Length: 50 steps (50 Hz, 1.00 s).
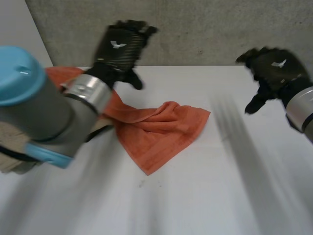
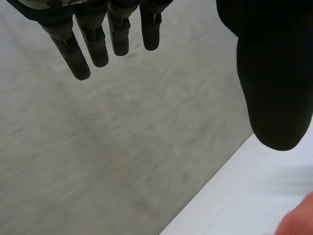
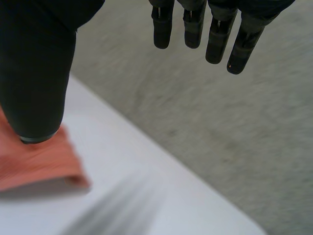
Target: Fold the laundry.
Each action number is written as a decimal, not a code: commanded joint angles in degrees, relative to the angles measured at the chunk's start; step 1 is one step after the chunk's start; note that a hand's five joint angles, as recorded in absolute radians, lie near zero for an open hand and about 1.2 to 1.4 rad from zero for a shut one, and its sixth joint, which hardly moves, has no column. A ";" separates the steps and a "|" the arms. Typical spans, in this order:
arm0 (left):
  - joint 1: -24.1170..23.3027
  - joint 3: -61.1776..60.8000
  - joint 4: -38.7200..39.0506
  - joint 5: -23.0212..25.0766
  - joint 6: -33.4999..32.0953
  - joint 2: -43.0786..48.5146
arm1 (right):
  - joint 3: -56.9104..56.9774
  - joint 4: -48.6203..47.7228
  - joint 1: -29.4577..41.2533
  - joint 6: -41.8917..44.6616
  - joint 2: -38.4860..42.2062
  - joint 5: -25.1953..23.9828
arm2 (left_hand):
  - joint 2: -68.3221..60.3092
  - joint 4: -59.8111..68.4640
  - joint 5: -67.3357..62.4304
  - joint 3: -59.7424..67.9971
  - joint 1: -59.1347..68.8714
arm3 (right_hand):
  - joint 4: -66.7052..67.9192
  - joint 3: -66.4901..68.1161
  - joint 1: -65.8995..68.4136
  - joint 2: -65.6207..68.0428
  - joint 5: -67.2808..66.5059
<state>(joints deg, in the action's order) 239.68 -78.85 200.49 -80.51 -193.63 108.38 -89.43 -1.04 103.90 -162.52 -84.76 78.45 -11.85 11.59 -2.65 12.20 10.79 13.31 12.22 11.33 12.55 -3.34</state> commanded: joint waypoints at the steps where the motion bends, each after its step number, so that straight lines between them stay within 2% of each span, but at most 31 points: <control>1: 13.08 -6.32 -2.20 0.35 -8.85 -4.67 | 0.31 4.03 4.29 5.02 5.57 -0.84 | -0.88 1.15 -0.09 0.53 1.95 | -3.31 -2.22 -1.33 -2.55 3.34; 3: 17.11 -6.15 -2.99 0.70 -13.23 -3.10 | 0.39 3.94 5.60 5.46 6.88 -0.67 | -1.05 1.32 -0.26 0.70 2.12 | -3.31 -2.22 -1.33 -2.55 3.34; 7: 22.13 -3.69 -3.35 0.79 -20.62 3.74 | 0.31 3.94 6.49 5.46 8.21 -0.14 | -1.05 1.32 -0.26 0.70 2.12 | -3.31 -2.22 -1.33 -2.55 3.34; 11: 23.29 0.61 -3.52 0.96 -25.73 10.60 | -0.04 3.94 6.58 5.55 8.91 0.13 | -1.05 1.32 -0.26 0.70 2.12 | -3.31 -2.22 -1.33 -2.55 3.34; 16: 24.08 6.33 -3.44 2.89 -26.62 17.12 | -0.57 3.94 6.67 5.55 9.09 0.13 | -4.23 4.50 -3.44 3.88 5.29 | -3.31 -2.22 -1.33 -2.55 3.34; 18: 24.17 8.09 -3.44 3.51 -26.88 18.88 | -0.57 3.94 6.67 5.55 9.18 0.13 | -10.77 11.04 -9.98 10.42 11.84 | -3.31 -2.22 -1.33 -2.55 3.34; 22: 24.35 12.13 -3.79 3.42 -26.71 22.66 | -0.57 3.94 6.32 5.64 9.18 0.13 | -32.44 32.70 -31.64 32.09 33.50 | -3.31 -2.22 -1.33 -2.55 3.34; 23: 24.26 12.83 -4.05 3.25 -26.80 23.19 | -0.57 3.85 6.23 5.64 9.18 0.13 | -52.83 53.09 -52.03 52.47 53.89 | -3.31 -2.22 -1.33 -2.55 3.34; 24: 24.26 13.01 -4.05 3.16 -26.71 23.19 | -0.57 3.85 6.14 5.64 9.18 0.13 | -64.69 64.95 -63.89 64.33 65.75 | -3.31 -2.22 -1.33 -2.55 3.34; 25: 24.09 13.02 -3.97 3.16 -26.62 23.11 | -0.57 3.85 6.05 5.64 9.18 0.13 | -68.11 68.38 -67.32 67.76 69.18 | -3.31 -2.22 -1.33 -2.55 3.34; 29: 22.07 12.93 -3.44 3.16 -26.10 21.97 | -0.22 3.76 5.79 5.72 9.09 0.13 | -68.15 68.41 -67.35 67.80 69.21 | -3.31 -2.22 -1.33 -2.55 3.34; 34: 15.05 12.75 -2.83 3.07 -21.45 13.55 | 0.13 3.76 5.79 5.72 9.00 0.13 | -68.15 68.41 -67.35 67.80 69.21 | -3.31 -2.22 -1.33 -2.55 3.34; 40: 9.06 12.75 -2.47 1.84 -16.61 7.91 | 0.48 3.76 5.79 5.72 8.74 0.13 | -68.15 68.41 -67.35 67.80 69.21 | -3.31 -2.22 -1.33 -2.55 3.34; 44: 3.18 13.01 -2.38 1.40 -15.11 7.29 | 1.10 3.68 5.70 5.55 8.30 0.13 | -68.15 68.41 -67.35 67.80 69.21 | -3.31 -2.22 -1.33 -2.55 3.34; 45: 0.38 13.45 -2.30 1.23 -15.11 7.63 | 1.62 3.76 5.70 5.37 8.12 0.21 | -68.15 68.41 -67.35 67.80 69.21 | -3.31 -2.22 -1.33 -2.55 3.34; 50: -4.30 14.95 -2.03 -0.17 -15.37 11.49 | 2.24 3.76 4.73 5.29 7.95 0.21 | -68.15 68.41 -67.35 67.80 69.21 | -3.31 -2.22 -1.33 -2.55 3.34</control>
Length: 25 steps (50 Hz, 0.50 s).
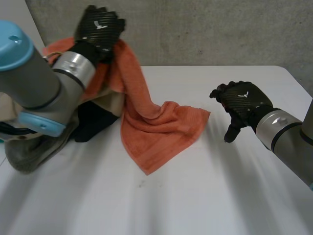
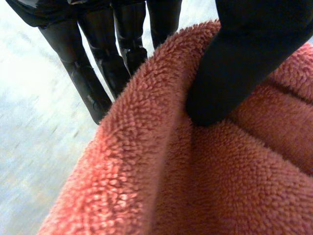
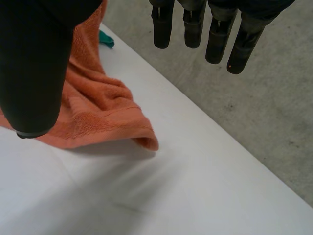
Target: Fold the laundry.
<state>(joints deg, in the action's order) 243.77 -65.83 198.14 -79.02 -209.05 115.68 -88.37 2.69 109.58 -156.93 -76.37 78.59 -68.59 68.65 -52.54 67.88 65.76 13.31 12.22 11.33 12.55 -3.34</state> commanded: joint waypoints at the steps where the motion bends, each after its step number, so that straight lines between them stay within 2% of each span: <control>1: -8.66 2.20 0.40 -2.10 -0.13 5.16 | 1.18 0.04 -1.12 -0.30 -0.44 -0.02 | -11.41 11.35 -17.46 12.12 14.24 | -3.31 -2.22 -1.33 -2.55 3.34; 6: -8.75 1.76 0.14 -4.13 -0.83 7.63 | 1.27 0.04 -1.21 -0.30 -0.44 -0.02 | -11.41 11.35 -17.46 12.12 14.24 | -3.31 -2.22 -1.33 -2.55 3.34; 7: -8.75 0.80 -0.21 -4.21 -1.10 7.54 | 1.27 0.04 -1.12 -0.39 -0.44 -0.02 | 13.22 -13.27 7.16 -12.50 -10.38 | -3.31 -2.22 -1.33 -2.55 3.34; 10: -8.93 -2.88 -0.12 -3.51 -1.36 6.84 | 1.27 0.04 -1.04 -0.48 -0.35 -0.02 | 58.59 -58.65 52.54 -57.88 -55.76 | -3.31 -2.22 -1.33 -2.55 3.34; 17: -6.91 -11.24 -0.47 -4.21 -0.31 -3.87 | 1.88 0.04 -0.25 -1.10 0.61 -0.02 | 58.59 -58.65 52.54 -57.88 -55.76 | -3.31 -2.22 -1.33 -2.55 3.34; 20: -3.84 -16.07 -0.65 -4.48 -0.04 -8.00 | 3.02 0.04 -0.07 -1.53 2.01 -0.19 | 58.59 -58.65 52.54 -57.88 -55.76 | -3.31 -2.22 -1.33 -2.55 3.34; 25: 3.01 -23.97 -2.49 -4.92 0.13 -15.20 | 9.33 -0.14 0.98 -7.40 7.01 -0.54 | 58.38 -58.44 52.33 -57.67 -55.54 | -3.31 -2.22 -1.33 -2.55 3.34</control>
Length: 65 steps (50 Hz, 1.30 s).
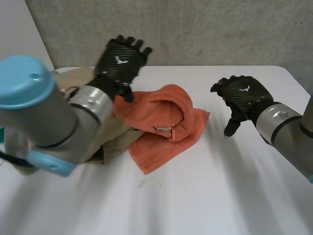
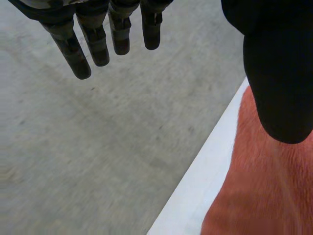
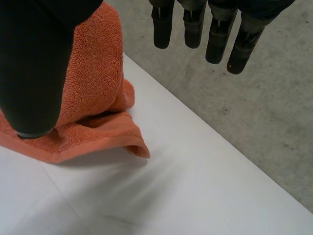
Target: Fold the laundry.
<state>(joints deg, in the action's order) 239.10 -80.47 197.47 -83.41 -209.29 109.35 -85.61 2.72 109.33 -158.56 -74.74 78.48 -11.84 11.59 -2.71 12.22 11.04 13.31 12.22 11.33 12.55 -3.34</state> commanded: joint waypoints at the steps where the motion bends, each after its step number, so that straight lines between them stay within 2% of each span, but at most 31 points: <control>1: 8.65 -10.40 -2.08 -0.70 0.55 -9.50 | 7.90 -0.35 1.58 -7.01 6.35 -0.43 | 1.46 -1.21 2.33 -1.84 -0.66 | -3.31 -2.22 -1.33 -2.55 3.34; 4: 11.99 -13.83 -3.48 -0.87 1.86 -10.47 | 12.90 -2.01 2.72 -10.70 11.43 -0.52 | 0.62 -0.37 1.49 -1.00 0.18 | -3.31 -2.22 -1.33 -2.55 3.34; 8: 14.19 -16.56 -6.29 -0.87 4.41 -10.21 | 17.57 -5.78 6.14 -13.52 16.19 -0.35 | -0.56 0.81 0.31 0.18 1.35 | -3.31 -2.22 -1.33 -2.55 3.34; 18: 15.78 -17.88 -11.75 -0.87 9.78 -3.88 | 23.65 -9.75 11.69 -13.79 26.13 0.53 | -1.91 2.15 -1.03 1.53 2.70 | -3.31 -2.22 -1.33 -2.55 3.34; 20: 15.69 -17.71 -11.58 -0.79 9.96 -2.92 | 24.09 -9.93 12.05 -13.70 27.19 0.53 | -6.08 6.33 -5.21 5.70 6.88 | 9.63 10.73 11.62 10.39 -9.61; 22: 15.60 -17.36 -11.32 -0.70 9.96 -2.65 | 24.17 -10.19 12.05 -13.53 27.28 1.06 | -9.79 10.04 -8.92 9.41 10.59 | 36.66 37.75 38.64 37.41 -36.63; 23: 15.60 -17.18 -11.23 -0.70 9.96 -2.65 | 24.18 -10.80 12.13 -13.61 26.76 1.93 | -11.81 12.06 -10.94 11.43 12.61 | 65.11 66.21 67.10 65.87 -65.09; 24: 15.60 -16.83 -10.53 -0.70 9.96 -2.47 | 24.09 -11.24 12.13 -13.61 26.32 2.37 | -19.16 19.41 -18.29 18.78 19.96 | 66.67 67.77 68.66 67.43 -66.65; 26: 15.43 -16.48 -9.82 -0.70 9.96 -1.95 | 23.39 -12.12 12.13 -13.00 24.74 3.52 | -24.09 24.33 -23.21 23.71 24.88 | 66.69 67.78 68.67 67.45 -66.66; 30: 14.81 -15.34 -7.63 -0.70 9.96 0.34 | 19.70 -14.32 11.43 -11.33 16.75 4.93 | -42.91 43.16 -42.04 42.53 43.70 | 66.69 67.78 68.67 67.45 -66.66; 33: 13.94 -14.37 -6.66 -0.79 9.87 2.45 | 15.57 -15.29 10.21 -9.31 9.54 4.84 | -64.41 64.66 -63.54 64.03 65.21 | 66.69 67.78 68.67 67.45 -66.66; 34: 13.76 -14.02 -6.48 -0.79 9.78 2.97 | 14.61 -15.29 9.50 -8.70 7.96 4.84 | -68.12 68.37 -67.25 67.74 68.92 | 66.69 67.78 68.67 67.45 -66.66; 38: 13.32 -11.12 -5.43 -2.71 9.61 5.18 | 10.56 -14.06 4.76 -5.18 1.19 4.93 | -68.16 68.41 -67.29 67.78 68.96 | 66.69 67.78 68.67 67.45 -66.66; 42: 14.28 -7.78 -3.94 -9.56 9.52 4.74 | 6.52 -11.08 0.89 -1.85 -2.86 4.75 | -68.16 68.41 -67.29 67.78 68.96 | 66.69 67.78 68.67 67.45 -66.66; 43: 15.42 -6.04 -2.54 -13.23 9.26 3.95 | 5.90 -10.55 0.45 -1.49 -3.13 4.66 | -68.16 68.41 -67.29 67.78 68.96 | 66.69 67.78 68.67 67.45 -66.66; 46: 18.76 -3.39 -0.25 -17.91 8.73 1.41 | 3.71 -8.97 -0.96 -0.87 -3.39 4.49 | -68.16 68.41 -67.29 67.78 68.96 | 66.69 67.78 68.67 67.45 -66.66; 47: 21.38 -1.82 1.59 -19.84 8.03 -0.69 | 3.09 -8.79 -0.96 -0.87 -3.40 4.40 | -68.16 68.41 -67.29 67.78 68.96 | 66.69 67.78 68.67 67.45 -66.66; 50: 26.22 0.65 4.41 -20.30 5.66 -3.25 | 1.07 -8.08 -0.96 -0.43 -3.40 4.14 | -68.16 68.41 -67.29 67.78 68.96 | 66.69 67.78 68.67 67.45 -66.66; 51: 29.20 2.57 6.85 -20.73 3.56 -4.04 | 0.63 -7.99 -0.96 -0.34 -3.40 3.96 | -68.16 68.41 -67.29 67.78 68.96 | 66.69 67.78 68.67 67.45 -66.66; 54: 33.17 4.70 10.39 -21.44 1.09 -4.23 | -0.69 -7.91 -0.70 0.01 -3.31 3.26 | -68.16 68.41 -67.29 67.78 68.96 | 66.69 67.78 68.67 67.45 -66.66; 57: 31.61 4.97 12.24 -19.78 -0.24 -3.35 | -1.40 -7.91 -0.61 -0.08 -3.31 2.64 | -68.16 68.41 -67.29 67.78 68.96 | 66.69 67.78 68.67 67.45 -66.66; 58: 30.21 4.62 12.24 -18.73 -0.24 -2.74 | -1.75 -7.91 -0.35 -0.08 -3.22 2.47 | -63.52 63.77 -62.65 63.14 64.32 | 66.69 67.78 68.67 67.45 -66.66; 59: 26.89 4.09 12.07 -16.19 -0.59 -1.52 | -1.93 -7.91 -0.26 -0.08 -3.22 2.47 | -19.51 19.76 -18.64 19.13 20.31 | 66.69 67.78 68.67 67.45 -66.66; 60: 25.81 3.57 11.89 -15.21 -0.85 -1.07 | -2.10 -7.91 -0.26 -0.17 -3.13 2.47 | 1.41 -1.17 2.28 -1.79 -0.62 | 66.69 67.78 68.67 67.45 -66.66; 62: 23.18 2.34 11.36 -13.71 -1.90 -0.28 | -2.63 -7.91 -0.08 -0.25 -2.96 2.38 | -2.35 2.60 -1.48 1.97 3.15 | 66.69 67.78 68.67 67.45 -66.66; 63: 22.47 0.68 10.75 -13.18 -3.39 0.07 | -2.81 -7.91 -0.08 -0.25 -2.87 2.38 | 1.84 -1.59 2.71 -2.22 -1.04 | 66.69 67.78 68.67 67.45 -66.66; 65: 21.94 -1.00 10.31 -13.27 -4.89 0.34 | -3.07 -7.91 0.09 -0.17 -2.87 2.38 | 1.84 -1.59 2.71 -2.22 -1.04 | 66.69 67.78 68.67 67.45 -66.66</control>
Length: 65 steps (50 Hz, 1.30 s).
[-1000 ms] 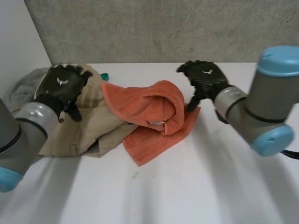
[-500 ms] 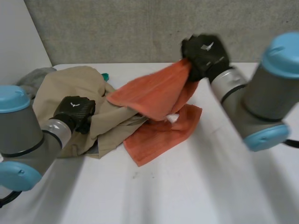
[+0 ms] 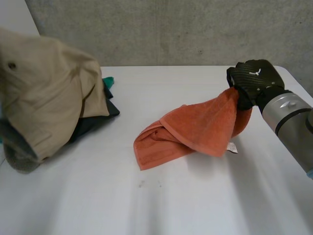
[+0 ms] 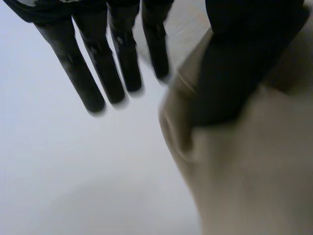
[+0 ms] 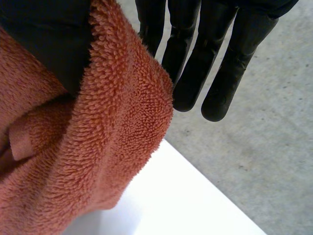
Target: Fold the laundry.
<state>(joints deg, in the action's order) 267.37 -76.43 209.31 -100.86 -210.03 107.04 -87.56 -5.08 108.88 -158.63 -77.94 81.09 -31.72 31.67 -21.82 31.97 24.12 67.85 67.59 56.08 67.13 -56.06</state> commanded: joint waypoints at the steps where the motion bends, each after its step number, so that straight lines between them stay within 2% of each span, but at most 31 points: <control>1: -7.12 -6.70 -1.45 4.09 -5.64 2.64 | -1.12 -0.11 0.72 -0.10 0.33 -0.32 | 21.68 -21.62 21.78 -21.93 -14.07 | 12.15 12.41 23.92 12.87 -13.94; 4: -9.66 -8.12 -1.71 4.09 -7.14 2.73 | -1.21 -0.11 0.72 -0.01 0.42 -0.32 | 20.84 -20.79 20.94 -21.09 -13.23 | 12.15 12.41 23.92 12.87 -13.94; 5: -12.63 -8.73 -1.89 4.18 -7.41 2.99 | -1.21 -0.11 0.64 0.07 0.42 -0.32 | 20.34 -20.28 20.44 -20.58 -12.73 | 12.15 12.41 23.92 12.87 -13.94; 9: -17.48 -10.22 -3.37 4.62 -7.24 5.27 | -1.30 0.24 0.11 -0.01 0.42 -0.32 | 19.50 -19.44 19.59 -19.74 -11.89 | 12.15 12.41 23.92 12.87 -13.94; 14: -18.37 -10.67 -7.07 5.23 -6.71 9.40 | -1.47 1.12 -0.24 -0.01 0.42 -0.49 | 19.49 -19.44 19.59 -19.74 -11.88 | 12.15 12.41 23.92 12.87 -13.94; 19: -18.11 -8.92 -9.97 10.14 -5.39 16.16 | -2.52 1.91 -0.33 0.07 0.42 -0.67 | 19.49 -19.44 19.59 -19.74 -11.88 | 12.15 12.41 23.92 12.87 -13.94; 22: -17.41 -6.55 -9.89 11.21 -5.30 18.71 | -2.79 1.91 -0.33 0.07 0.59 -0.76 | 16.99 -16.93 17.08 -17.23 -9.38 | 12.15 12.41 23.92 12.87 -13.94; 23: -17.32 -4.62 -9.80 11.12 -5.30 20.47 | -2.88 1.91 -0.42 0.07 0.59 -0.76 | 7.64 -7.59 7.74 -7.89 -0.03 | 12.15 12.41 23.92 12.87 -13.94; 24: -16.97 -2.78 -9.80 10.77 -5.30 21.96 | -2.88 1.91 -0.42 0.07 0.59 -0.76 | -7.27 7.33 -7.17 7.03 14.88 | 12.15 12.41 23.92 12.87 -13.94; 25: -16.79 -2.24 -9.80 10.60 -5.30 22.33 | -2.88 1.91 -0.42 0.07 0.68 -0.76 | -12.58 12.64 -12.49 12.34 20.19 | 12.15 12.41 23.92 12.87 -13.94; 26: -15.75 -0.41 -9.71 9.90 -5.30 23.37 | -2.96 1.91 -0.42 0.07 0.68 -0.76 | -35.29 35.34 -35.19 35.04 42.89 | 12.15 12.41 23.92 12.87 -13.94; 27: -14.78 0.40 -9.71 9.20 -5.48 23.82 | -2.97 1.91 -0.42 0.07 0.68 -0.76 | -48.15 48.20 -48.05 47.90 55.75 | 12.15 12.41 23.92 12.87 -13.94; 29: -12.76 1.98 -9.53 6.74 -5.65 24.61 | -2.97 1.91 -0.33 0.07 0.68 -0.76 | -48.28 48.33 -48.18 48.03 55.88 | 12.15 12.41 23.92 12.87 -13.94; 34: -7.75 9.17 -6.21 -6.86 -8.71 25.23 | -2.88 1.91 -0.24 0.07 0.77 -0.84 | -48.28 48.33 -48.18 48.03 55.88 | 12.15 12.41 23.92 12.87 -13.94; 37: -5.46 11.21 -3.13 -9.53 -11.62 24.27 | -2.70 1.82 -0.24 0.07 0.94 -1.37 | -48.28 48.33 -48.18 48.03 55.88 | 12.15 12.41 23.92 12.87 -13.94; 38: -3.54 11.91 -0.33 -9.71 -13.37 23.92 | -2.61 1.82 -0.24 0.07 1.12 -1.46 | -48.28 48.33 -48.18 48.03 55.88 | 12.15 12.41 23.92 12.87 -13.94; 45: -0.97 11.74 13.82 -8.75 -15.93 14.96 | -2.61 1.91 0.19 -0.01 1.56 -1.81 | -48.28 48.33 -48.18 48.03 55.88 | 12.15 12.41 23.92 12.87 -13.94; 52: -2.72 7.71 8.93 -2.16 -16.64 20.21 | -2.79 1.91 0.37 -0.01 1.56 -1.90 | -48.28 48.33 -48.18 48.03 55.88 | 12.15 12.41 23.92 12.87 -13.94; 56: -4.31 5.68 7.61 -0.05 -18.30 23.46 | -2.79 1.91 0.28 -0.01 1.56 -1.90 | -48.28 48.33 -48.18 48.03 55.88 | 12.15 12.41 23.92 12.87 -13.94; 63: -4.57 6.12 7.25 -0.30 -22.52 27.78 | -2.88 1.91 0.28 -0.01 1.65 -1.90 | -48.28 48.33 -48.18 48.03 55.88 | 12.15 12.41 23.92 12.87 -13.94; 65: -4.49 6.12 6.99 -0.13 -22.61 27.60 | -2.88 1.91 0.28 -0.01 1.65 -1.90 | -21.84 21.89 -21.74 21.59 29.45 | 12.15 12.41 23.92 12.87 -13.94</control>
<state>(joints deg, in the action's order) 262.92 -70.61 216.72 -100.90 -230.58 132.95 -90.41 -3.16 109.18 -158.65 -76.34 79.18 -68.18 67.94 -53.45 67.48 65.32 67.86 67.91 56.09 67.13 -56.33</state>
